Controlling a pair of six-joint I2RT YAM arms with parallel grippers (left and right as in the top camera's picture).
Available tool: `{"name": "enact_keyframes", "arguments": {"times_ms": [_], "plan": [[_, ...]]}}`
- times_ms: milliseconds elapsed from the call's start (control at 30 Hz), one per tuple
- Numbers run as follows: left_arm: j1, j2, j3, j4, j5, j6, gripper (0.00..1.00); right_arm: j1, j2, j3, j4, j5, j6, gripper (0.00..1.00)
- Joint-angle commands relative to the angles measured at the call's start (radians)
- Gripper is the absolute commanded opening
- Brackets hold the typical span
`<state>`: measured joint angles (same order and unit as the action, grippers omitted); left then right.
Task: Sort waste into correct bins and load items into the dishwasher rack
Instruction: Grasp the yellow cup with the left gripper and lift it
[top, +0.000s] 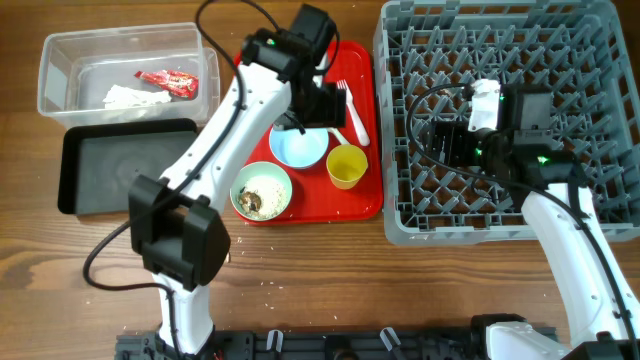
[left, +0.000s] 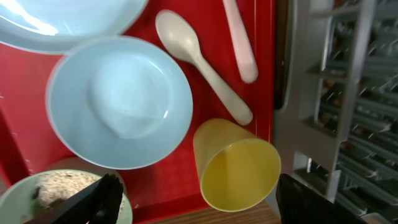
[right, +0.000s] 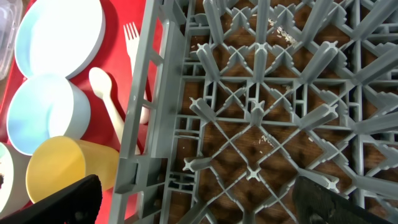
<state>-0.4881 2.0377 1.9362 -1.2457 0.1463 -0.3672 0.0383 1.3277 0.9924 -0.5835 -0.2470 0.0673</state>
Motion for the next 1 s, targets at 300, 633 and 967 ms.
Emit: {"name": "enact_keyframes", "arguments": {"times_ms": [300, 633, 967], "plan": [[-0.090, 0.039, -0.211, 0.129, 0.043, 0.022, 0.78, -0.003, 0.011, 0.021, -0.002, -0.017, 0.014, 1.00], [-0.101, 0.040, -0.225, 0.188, 0.043, 0.020, 0.13, -0.003, 0.011, 0.021, -0.004, -0.018, 0.015, 1.00], [-0.116, 0.040, -0.261, 0.225, 0.043, 0.020, 0.16, -0.003, 0.011, 0.021, -0.004, -0.017, 0.015, 1.00]]}}
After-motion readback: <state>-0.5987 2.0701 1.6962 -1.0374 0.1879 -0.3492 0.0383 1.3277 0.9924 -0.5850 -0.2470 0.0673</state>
